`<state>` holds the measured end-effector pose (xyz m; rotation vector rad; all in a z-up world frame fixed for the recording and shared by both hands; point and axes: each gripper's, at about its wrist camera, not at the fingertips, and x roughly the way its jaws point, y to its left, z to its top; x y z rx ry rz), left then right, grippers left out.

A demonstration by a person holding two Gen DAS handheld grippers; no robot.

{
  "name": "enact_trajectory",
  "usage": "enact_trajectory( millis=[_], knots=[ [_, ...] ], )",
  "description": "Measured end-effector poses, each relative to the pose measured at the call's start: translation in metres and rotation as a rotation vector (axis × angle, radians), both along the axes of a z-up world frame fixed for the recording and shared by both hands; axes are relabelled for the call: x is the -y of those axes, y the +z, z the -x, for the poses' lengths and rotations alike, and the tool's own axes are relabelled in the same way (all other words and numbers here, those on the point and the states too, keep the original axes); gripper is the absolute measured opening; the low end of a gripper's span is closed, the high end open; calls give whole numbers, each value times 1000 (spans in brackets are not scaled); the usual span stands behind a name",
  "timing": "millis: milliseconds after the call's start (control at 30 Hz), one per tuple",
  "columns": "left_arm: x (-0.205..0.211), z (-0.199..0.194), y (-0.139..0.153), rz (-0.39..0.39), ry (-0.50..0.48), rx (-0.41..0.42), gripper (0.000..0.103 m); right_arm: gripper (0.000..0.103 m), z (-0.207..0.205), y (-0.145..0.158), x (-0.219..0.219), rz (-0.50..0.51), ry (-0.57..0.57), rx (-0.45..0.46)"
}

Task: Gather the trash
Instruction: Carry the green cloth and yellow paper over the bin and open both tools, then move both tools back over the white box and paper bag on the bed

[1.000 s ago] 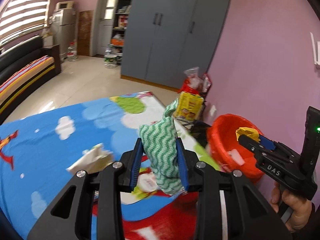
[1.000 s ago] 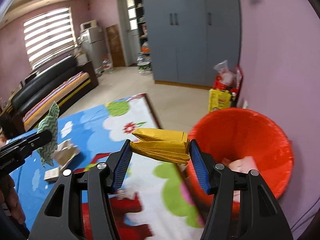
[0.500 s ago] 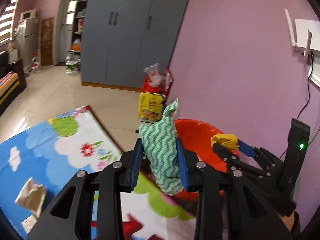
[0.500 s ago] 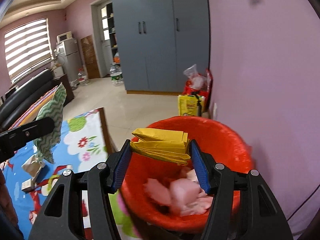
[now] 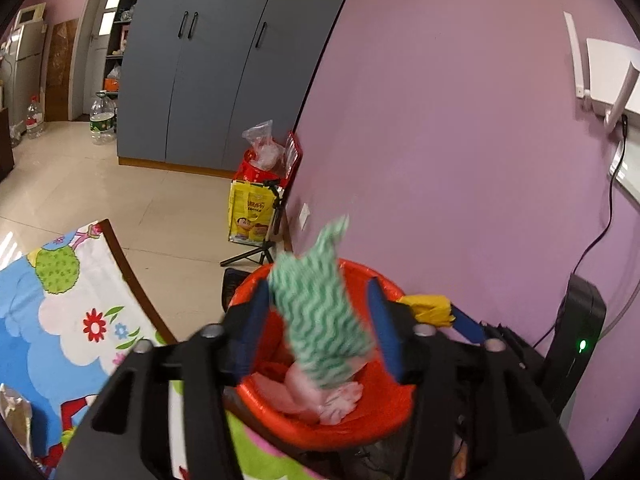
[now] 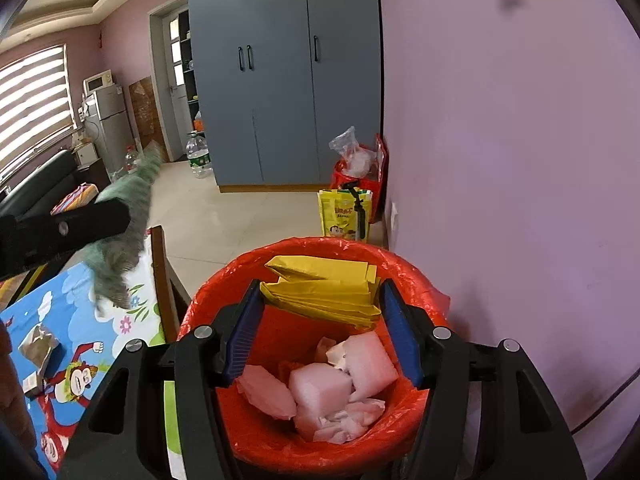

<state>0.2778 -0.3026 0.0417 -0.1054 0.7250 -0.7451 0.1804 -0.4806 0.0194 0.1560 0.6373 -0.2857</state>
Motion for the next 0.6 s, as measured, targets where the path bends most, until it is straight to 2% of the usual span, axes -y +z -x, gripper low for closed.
enact_trajectory(
  millis=[200, 367, 600],
  knots=[
    [-9, -2, -1, 11, 26, -6, 55, 70, 1, -1, 0, -5, -7, 6],
    [-35, 2, -4, 17, 81, -16, 55, 70, 1, -2, -5, -19, 14, 9],
    [-74, 19, -11, -13, 169, 6, 55, 75, 1, 1, -22, -36, 52, 21]
  ],
)
